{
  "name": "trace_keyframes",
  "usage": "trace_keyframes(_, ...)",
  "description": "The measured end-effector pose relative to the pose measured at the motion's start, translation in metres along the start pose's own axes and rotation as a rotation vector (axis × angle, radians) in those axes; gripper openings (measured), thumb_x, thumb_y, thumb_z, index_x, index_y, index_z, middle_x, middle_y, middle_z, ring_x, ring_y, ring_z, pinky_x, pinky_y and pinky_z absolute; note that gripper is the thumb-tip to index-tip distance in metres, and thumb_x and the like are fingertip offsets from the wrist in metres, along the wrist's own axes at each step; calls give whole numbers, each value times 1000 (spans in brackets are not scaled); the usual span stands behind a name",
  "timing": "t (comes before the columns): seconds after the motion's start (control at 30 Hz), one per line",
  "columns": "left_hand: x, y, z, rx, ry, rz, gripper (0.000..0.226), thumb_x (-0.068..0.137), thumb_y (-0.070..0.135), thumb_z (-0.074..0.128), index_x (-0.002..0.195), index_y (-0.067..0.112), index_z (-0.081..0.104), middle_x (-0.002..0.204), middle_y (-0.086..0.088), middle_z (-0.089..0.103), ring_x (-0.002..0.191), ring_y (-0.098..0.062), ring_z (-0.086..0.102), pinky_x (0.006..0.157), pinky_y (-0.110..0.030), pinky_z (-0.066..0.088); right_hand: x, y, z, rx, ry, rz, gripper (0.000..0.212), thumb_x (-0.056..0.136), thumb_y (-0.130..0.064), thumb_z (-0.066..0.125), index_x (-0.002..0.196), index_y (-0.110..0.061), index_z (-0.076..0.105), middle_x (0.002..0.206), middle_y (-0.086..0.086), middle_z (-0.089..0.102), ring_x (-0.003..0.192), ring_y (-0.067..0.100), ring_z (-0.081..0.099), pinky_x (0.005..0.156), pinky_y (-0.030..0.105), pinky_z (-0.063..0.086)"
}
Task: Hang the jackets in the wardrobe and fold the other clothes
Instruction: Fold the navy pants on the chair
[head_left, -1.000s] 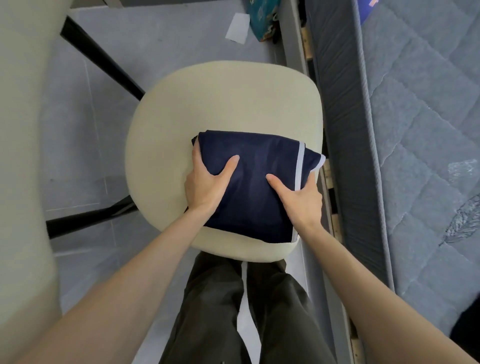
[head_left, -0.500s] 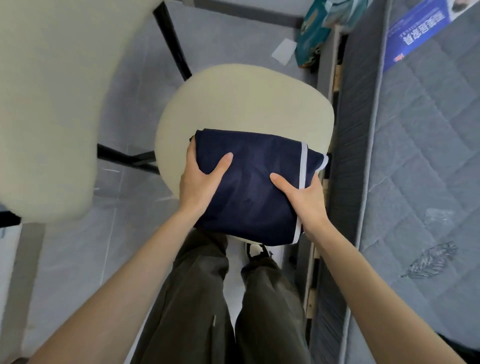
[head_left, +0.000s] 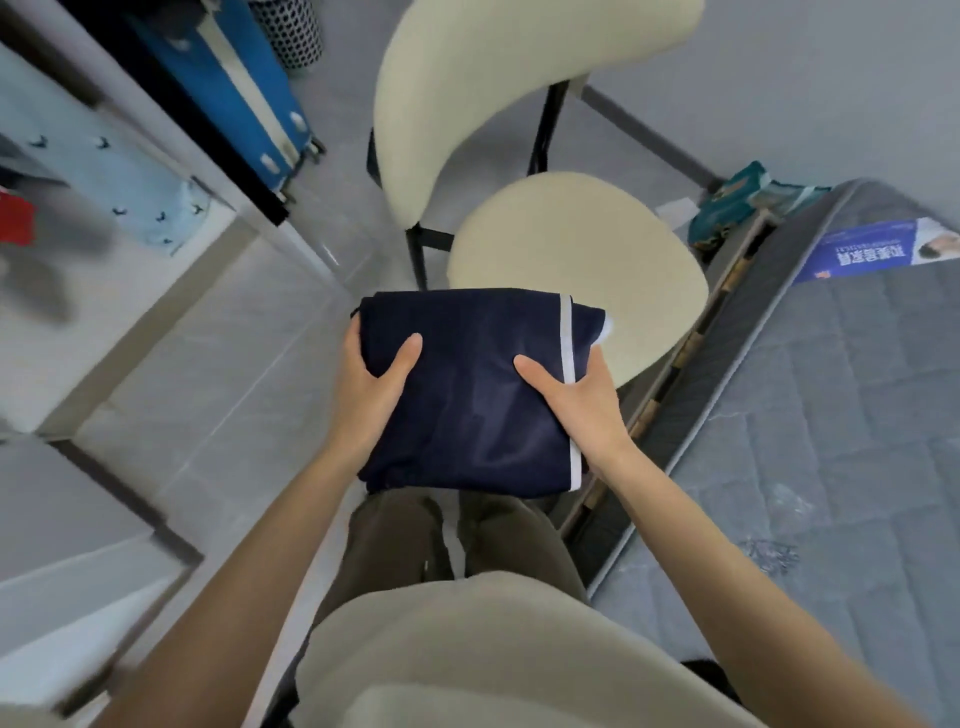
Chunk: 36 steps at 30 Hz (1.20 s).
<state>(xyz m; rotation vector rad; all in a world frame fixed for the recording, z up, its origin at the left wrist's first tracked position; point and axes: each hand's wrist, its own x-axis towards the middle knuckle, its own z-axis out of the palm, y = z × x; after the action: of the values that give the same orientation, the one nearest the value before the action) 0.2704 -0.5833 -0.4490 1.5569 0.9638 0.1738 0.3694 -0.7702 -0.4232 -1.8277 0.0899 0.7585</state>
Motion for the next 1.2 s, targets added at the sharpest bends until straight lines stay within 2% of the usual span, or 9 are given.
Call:
trace_keyframes(0.13, -31, 5, -71, -25, 143, -7, 66, 86, 48, 64, 141, 34, 32, 121, 25, 49, 106, 6, 51, 86, -15, 41, -32, -31, 53, -74, -130, -54, 50, 81, -42, 73, 122, -29, 48, 110, -12, 64, 100, 10, 63, 88, 31, 53)
trace_keyframes(0.23, -53, 7, -128, -70, 255, -27, 65, 88, 55, 57, 143, 35, 30, 131, 17, 49, 117, -6, 51, 97, -26, 41, -55, -55, 99, -108, -237, -101, 48, 81, -40, 74, 122, -28, 50, 111, -11, 65, 103, 12, 63, 93, 36, 52)
trace_keyframes(0.33, -75, 7, -192, -80, 347, -22, 64, 90, 60, 48, 145, 37, 26, 132, 17, 48, 118, -8, 50, 96, -25, 40, -82, -76, 152, -135, -358, -134, 49, 84, -34, 71, 126, -25, 48, 116, -8, 64, 106, 14, 62, 97, 40, 50)
trace_keyframes(0.63, -138, 29, -388, -59, 602, 175, 50, 95, 47, 49, 139, 28, 38, 124, 17, 54, 112, -3, 53, 96, -23, 40, -179, -151, 310, -148, -607, -346, 53, 89, -29, 67, 132, -24, 36, 118, -11, 60, 103, 7, 61, 87, 28, 51)
trace_keyframes(0.73, -149, 58, -446, -66, 677, 273, 50, 96, 41, 50, 141, 22, 37, 125, 15, 52, 111, -2, 51, 92, -14, 37, -206, -196, 351, -136, -655, -442, 52, 89, -29, 66, 124, -23, 28, 116, -11, 57, 101, 5, 60, 79, 24, 52)
trace_keyframes(0.87, -153, 116, -517, -61, 783, 383, 50, 93, 46, 53, 136, 25, 39, 107, 30, 52, 91, 17, 53, 70, 4, 37, -230, -272, 395, -116, -689, -596, 50, 89, -33, 66, 118, -23, 27, 122, -8, 54, 103, 4, 59, 81, 22, 49)
trace_keyframes(0.93, -151, 149, -548, -52, 815, 444, 50, 93, 47, 53, 136, 25, 39, 105, 30, 53, 91, 18, 53, 71, -1, 40, -238, -313, 413, -101, -691, -675, 50, 89, -35, 66, 118, -24, 28, 120, -10, 53, 107, 5, 57, 80, 20, 50)
trace_keyframes(1.07, -134, 220, -601, -80, 870, 572, 52, 93, 45, 55, 136, 22, 39, 111, 23, 54, 102, 2, 56, 87, -21, 44, -246, -402, 447, -77, -688, -829, 52, 88, -40, 66, 120, -22, 29, 120, -10, 53, 100, 1, 58, 68, 12, 51)
trace_keyframes(1.2, -106, 288, -650, -84, 895, 679, 51, 93, 45, 55, 135, 21, 40, 112, 20, 54, 105, -4, 57, 89, -27, 47, -242, -492, 483, -52, -644, -966, 62, 84, -45, 68, 123, -18, 29, 125, -3, 53, 109, 17, 58, 90, 34, 52)
